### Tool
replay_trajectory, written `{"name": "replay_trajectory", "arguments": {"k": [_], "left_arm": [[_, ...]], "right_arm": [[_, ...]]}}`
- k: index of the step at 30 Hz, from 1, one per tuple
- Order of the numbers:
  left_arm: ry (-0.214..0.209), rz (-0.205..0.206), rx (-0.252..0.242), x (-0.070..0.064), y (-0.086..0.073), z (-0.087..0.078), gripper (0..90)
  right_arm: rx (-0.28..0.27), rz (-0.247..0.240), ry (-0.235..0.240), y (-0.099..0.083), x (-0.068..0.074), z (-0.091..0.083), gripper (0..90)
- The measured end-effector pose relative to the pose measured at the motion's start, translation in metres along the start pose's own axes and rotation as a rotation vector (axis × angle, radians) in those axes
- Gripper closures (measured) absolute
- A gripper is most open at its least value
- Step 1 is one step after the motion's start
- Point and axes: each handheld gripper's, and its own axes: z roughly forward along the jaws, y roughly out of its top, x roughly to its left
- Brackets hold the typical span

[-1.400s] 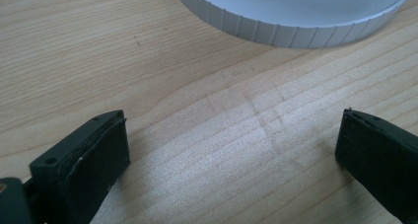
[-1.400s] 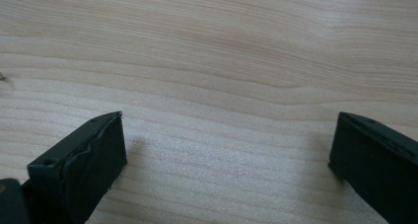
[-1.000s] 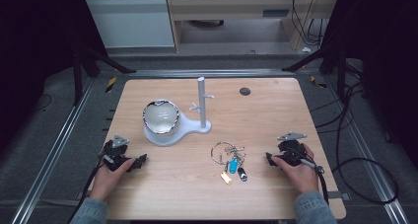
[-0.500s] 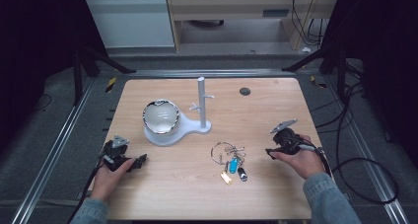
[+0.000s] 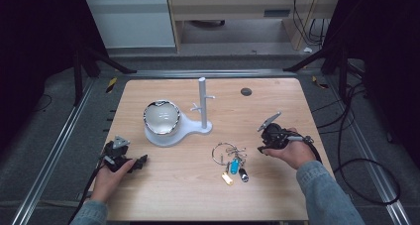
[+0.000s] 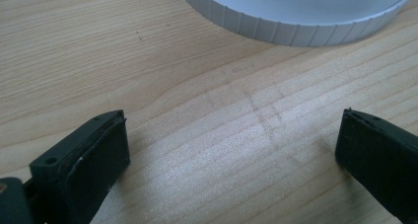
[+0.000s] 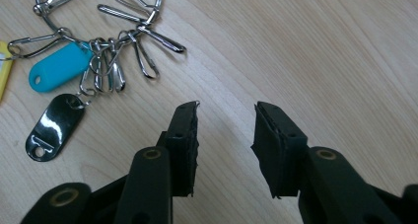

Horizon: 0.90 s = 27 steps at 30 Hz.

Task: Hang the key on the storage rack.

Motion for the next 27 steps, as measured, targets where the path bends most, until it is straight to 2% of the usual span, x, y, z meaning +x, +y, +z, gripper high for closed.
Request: {"name": "replay_trajectory", "arguments": {"k": [2, 12, 14, 19, 22, 27], "left_arm": [[-0.002, -0.003, -0.001, 0.0, 0.0, 0.0, 0.0], [-0.003, -0.003, -0.001, 0.0, -0.001, 0.0, 0.0], [-0.004, -0.001, -0.001, 0.0, -0.001, -0.001, 0.0], [-0.005, 0.0, -0.001, 0.0, -0.001, -0.001, 0.0], [-0.004, 0.002, 0.0, 0.0, -0.001, -0.001, 0.0], [-0.004, 0.003, 0.0, 0.0, -0.001, -0.001, 0.0]], "right_arm": [[0.016, -0.025, 0.011, 0.005, 0.001, 0.002, 66.8], [0.05, -0.069, 0.039, 0.02, -0.001, -0.001, 76.4], [0.055, -0.09, 0.052, 0.025, 0.0, 0.002, 79.6], [0.065, -0.105, 0.076, 0.032, 0.002, 0.008, 83.9], [0.105, -0.144, 0.078, 0.037, 0.005, 0.015, 84.7], [0.118, -0.17, 0.081, 0.042, 0.008, 0.02, 82.8]]}}
